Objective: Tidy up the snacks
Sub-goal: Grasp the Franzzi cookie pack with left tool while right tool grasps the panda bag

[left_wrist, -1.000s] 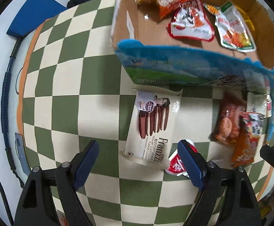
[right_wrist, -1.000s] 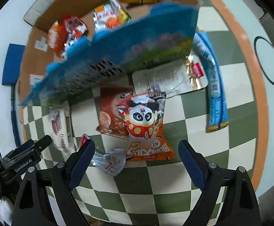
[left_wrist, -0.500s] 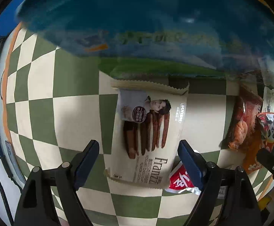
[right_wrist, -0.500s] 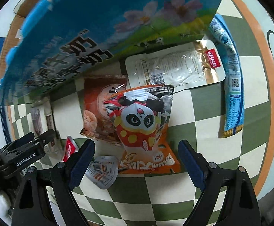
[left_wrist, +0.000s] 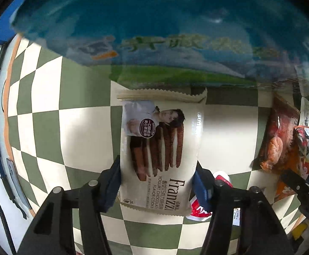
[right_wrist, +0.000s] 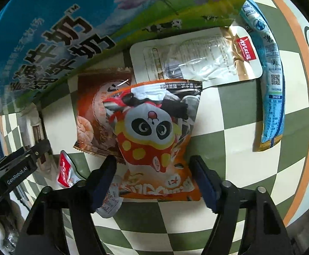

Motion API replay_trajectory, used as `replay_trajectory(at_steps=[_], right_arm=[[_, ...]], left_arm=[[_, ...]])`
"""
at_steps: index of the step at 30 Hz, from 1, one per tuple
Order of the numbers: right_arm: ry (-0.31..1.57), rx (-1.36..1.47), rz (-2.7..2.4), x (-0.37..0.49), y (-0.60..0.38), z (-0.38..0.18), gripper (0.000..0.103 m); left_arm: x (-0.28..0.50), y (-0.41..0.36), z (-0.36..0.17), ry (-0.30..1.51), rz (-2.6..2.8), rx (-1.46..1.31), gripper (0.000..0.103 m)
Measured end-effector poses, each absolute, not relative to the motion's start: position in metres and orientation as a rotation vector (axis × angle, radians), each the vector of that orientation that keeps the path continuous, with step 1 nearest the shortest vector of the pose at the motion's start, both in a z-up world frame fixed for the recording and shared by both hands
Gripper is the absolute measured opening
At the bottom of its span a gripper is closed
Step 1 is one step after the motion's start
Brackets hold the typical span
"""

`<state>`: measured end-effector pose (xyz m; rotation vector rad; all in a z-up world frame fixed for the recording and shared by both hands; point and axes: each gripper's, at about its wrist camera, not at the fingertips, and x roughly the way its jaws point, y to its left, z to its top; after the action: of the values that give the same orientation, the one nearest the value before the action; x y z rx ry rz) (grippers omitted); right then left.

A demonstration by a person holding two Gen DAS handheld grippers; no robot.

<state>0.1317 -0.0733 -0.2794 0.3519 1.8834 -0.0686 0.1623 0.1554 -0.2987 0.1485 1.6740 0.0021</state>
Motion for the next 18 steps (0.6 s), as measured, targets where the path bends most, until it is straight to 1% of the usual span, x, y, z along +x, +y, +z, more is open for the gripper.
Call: replay_trajectory(at_steps=[1,2,11,18], right_arm=[[1.880,0.345,-0.071,0.131,-0.071,-0.280,0.061],[1.876,0.344,-0.071,0.130,-0.071,-0.279,0.059],[1.854,0.349,-0.058,0.116,-0.078,-0.263,0.048],[1.848,0.360,0.006,0.098,-0.073,-0.235,0.043]], left_arm=[[0.161,0.155,-0.298,1.672,0.010,0.150,0.057],[0.159,0.153,-0.297,1.671,0.015,0.148,0.057],[0.135,0.146,-0.288,1.673,0.026,0.128,0.056],[0.109,0.134,-0.265,1.675,-0.001,0.090,0.056]])
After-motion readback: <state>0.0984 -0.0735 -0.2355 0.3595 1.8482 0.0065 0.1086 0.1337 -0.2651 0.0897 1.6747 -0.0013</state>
